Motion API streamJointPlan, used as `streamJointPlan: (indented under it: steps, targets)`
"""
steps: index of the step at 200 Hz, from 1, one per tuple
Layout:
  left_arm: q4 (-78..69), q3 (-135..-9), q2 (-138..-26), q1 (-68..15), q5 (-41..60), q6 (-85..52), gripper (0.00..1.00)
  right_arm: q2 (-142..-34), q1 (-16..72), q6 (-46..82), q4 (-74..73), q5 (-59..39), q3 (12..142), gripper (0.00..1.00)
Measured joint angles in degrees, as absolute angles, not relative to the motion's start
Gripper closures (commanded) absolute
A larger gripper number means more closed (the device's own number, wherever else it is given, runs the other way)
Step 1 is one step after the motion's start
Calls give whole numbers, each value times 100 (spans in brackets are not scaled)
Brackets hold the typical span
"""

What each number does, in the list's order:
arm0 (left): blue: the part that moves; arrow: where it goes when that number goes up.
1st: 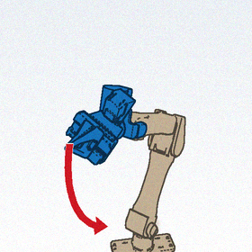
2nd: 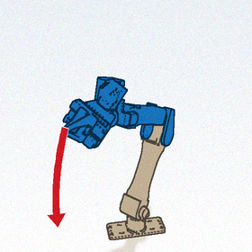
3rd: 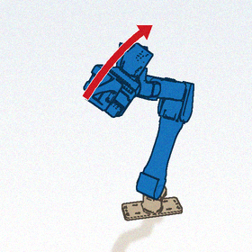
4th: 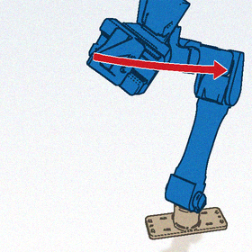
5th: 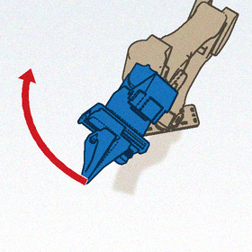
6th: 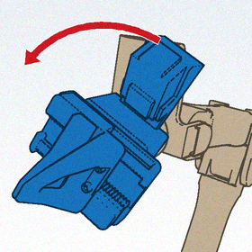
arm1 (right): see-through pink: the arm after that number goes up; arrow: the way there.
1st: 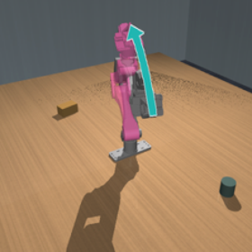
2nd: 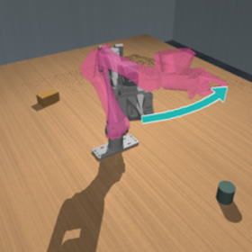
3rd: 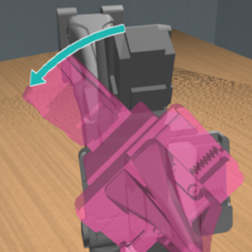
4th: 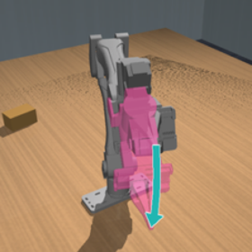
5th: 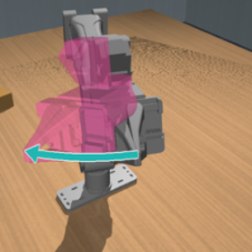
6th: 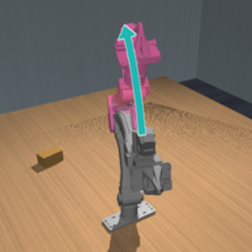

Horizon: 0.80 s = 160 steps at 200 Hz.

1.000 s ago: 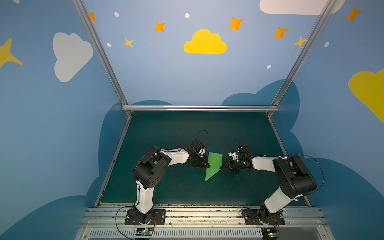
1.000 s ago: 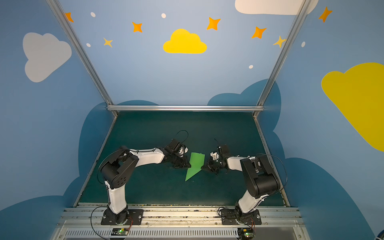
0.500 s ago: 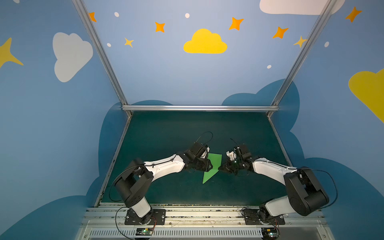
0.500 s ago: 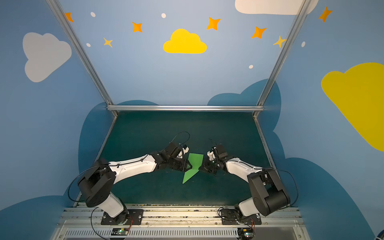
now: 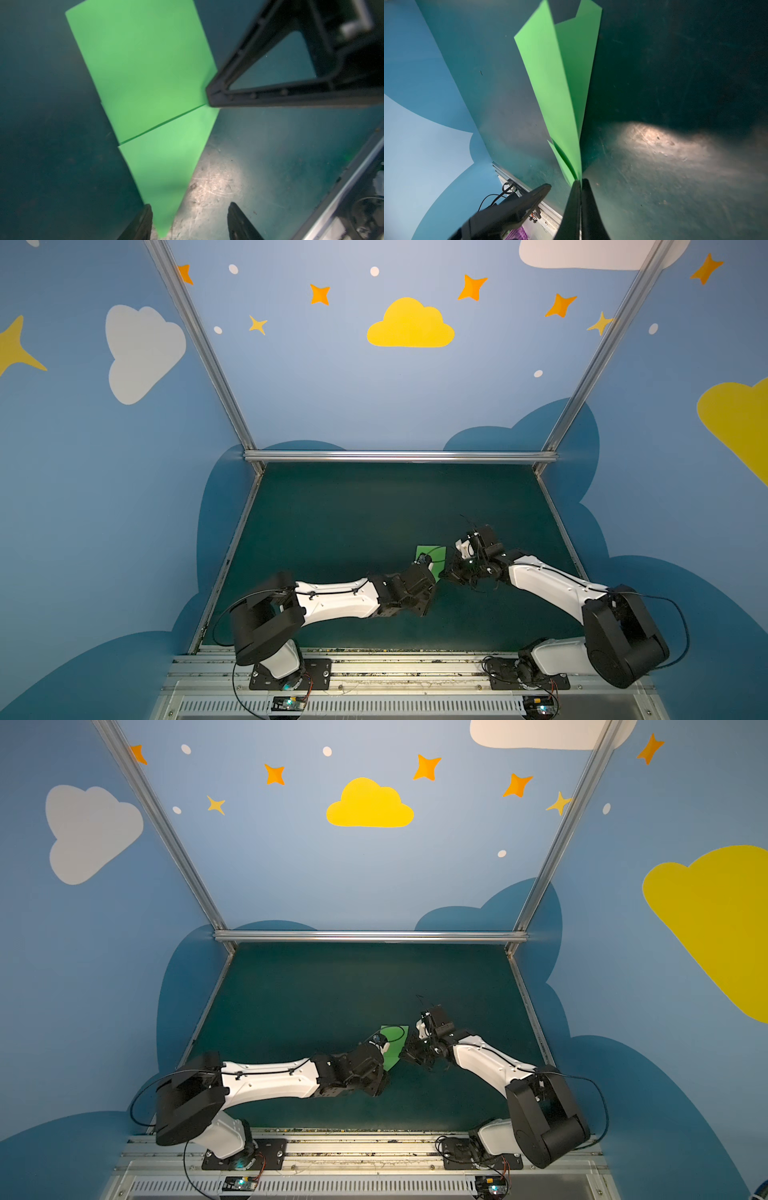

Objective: Fold a paper plane with a square sheet of paper (fold left side to right side)

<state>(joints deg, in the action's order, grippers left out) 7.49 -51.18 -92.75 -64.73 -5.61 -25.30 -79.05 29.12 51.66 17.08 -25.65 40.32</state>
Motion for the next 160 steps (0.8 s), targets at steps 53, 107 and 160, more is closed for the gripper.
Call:
streamJointPlan:
  steps: [53, 107, 160]
  targets:
    - [635, -5133, -9555, -6654, -1243, -2480, 42, -7909, 2943, 5186, 1780, -2545, 4032, 100]
    - [593, -5188, -9714, -6667, -1562, -2357, 45, -7915, 2945, 5210, 1787, -2545, 4040, 100]
    - [593, -5295, -9891, -6711, -1625, -2241, 55, -7915, 2945, 5229, 1787, -2547, 4095, 100]
